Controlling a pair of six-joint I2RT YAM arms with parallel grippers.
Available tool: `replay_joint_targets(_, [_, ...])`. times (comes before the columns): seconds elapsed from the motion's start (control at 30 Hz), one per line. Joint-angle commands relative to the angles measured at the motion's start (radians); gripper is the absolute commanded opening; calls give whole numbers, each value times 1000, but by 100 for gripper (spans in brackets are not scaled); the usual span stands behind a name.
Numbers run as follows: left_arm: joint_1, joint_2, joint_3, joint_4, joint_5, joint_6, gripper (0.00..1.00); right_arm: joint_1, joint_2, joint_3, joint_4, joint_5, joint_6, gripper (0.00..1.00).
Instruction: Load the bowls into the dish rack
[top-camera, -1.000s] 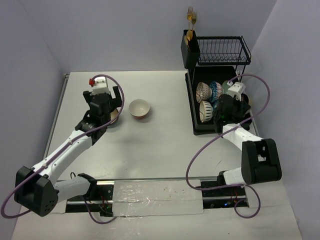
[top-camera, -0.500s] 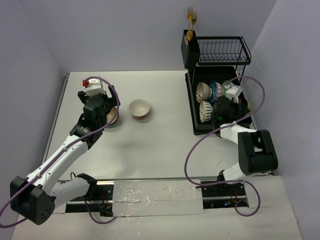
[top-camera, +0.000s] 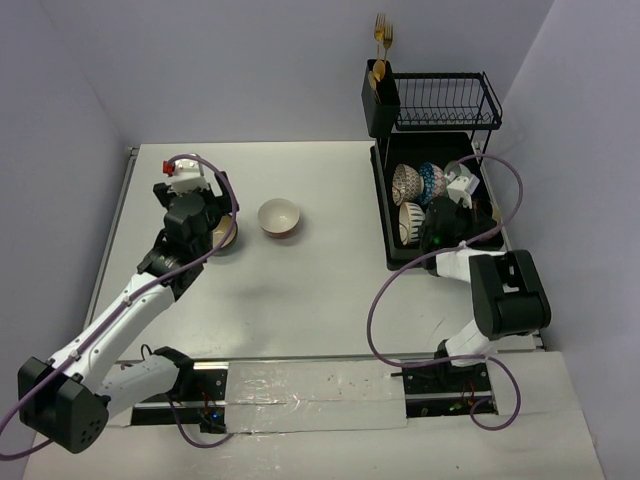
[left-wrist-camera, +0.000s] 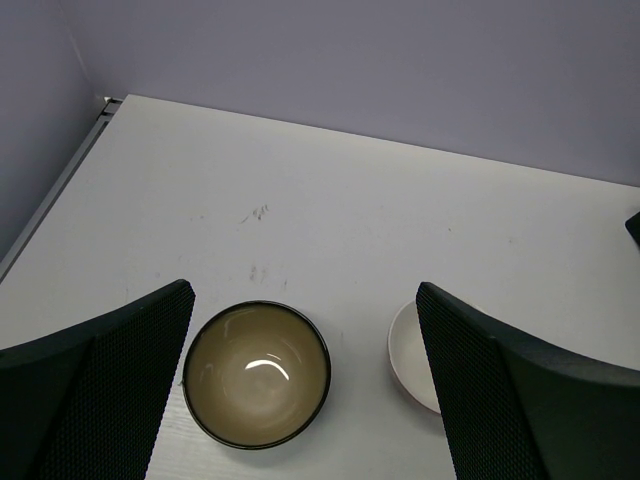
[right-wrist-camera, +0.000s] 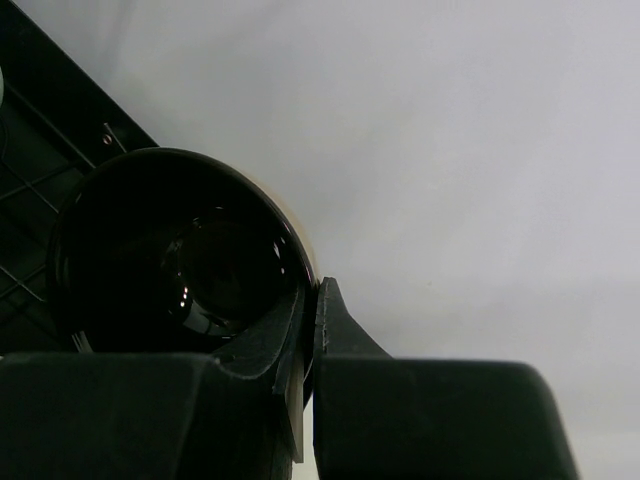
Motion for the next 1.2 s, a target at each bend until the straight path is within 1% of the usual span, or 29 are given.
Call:
replay_joint_targets(0.0, [-3,-36,-7,40,-21,27,99,22,44,-10,182,57,-77,0])
replay_joint_targets(0.03, [-3,-38,-10,42,-21,29,99,27,55,-15,261,62,-140,0])
replay_joint_targets(0.1, [-3,-36,-10,42,-21,30,99,41,93,-18,326,70,-192,1])
replay_joint_targets(0.13, [-3,-36,-10,42,-13,29,99,44,104,-20,391,73,-244,1])
replay_joint_targets(0.2, [-3,-36,-10,40,-7,27,99,60,129,-21,439,71,-280,1])
replay_joint_targets(0.27, [-3,-36,-10,42,-10,29,99,71,138,-20,449,67,-294,2])
replay_joint_targets(0.3, [-3,-35,-11,42,-12,30,99,77,149,-20,449,64,-295,7])
replay_joint_targets(0.4, [-3,-36,-11,40,-9,30,99,90,166,-18,444,65,-298,16])
replay_joint_targets(0.57, [-3,-36,-11,40,-6,30,99,108,187,-23,464,67,-317,21])
replay_joint_targets(0.83, [-3,-41,-13,40,-1,30,99,130,195,-32,467,44,-320,24])
replay_joint_targets(0.9, [-3,-42,-13,40,-3,32,99,130,196,-32,467,42,-323,23])
replay_joint_targets(0.93, [-3,-42,-14,39,-3,32,99,130,196,-35,467,41,-321,18])
replay_joint_targets(1.0, [-3,-44,-14,39,-4,30,99,130,196,-37,469,41,-317,14])
replay_joint_targets(1.17, [-3,-50,-14,39,-6,33,99,120,172,-35,460,54,-283,16])
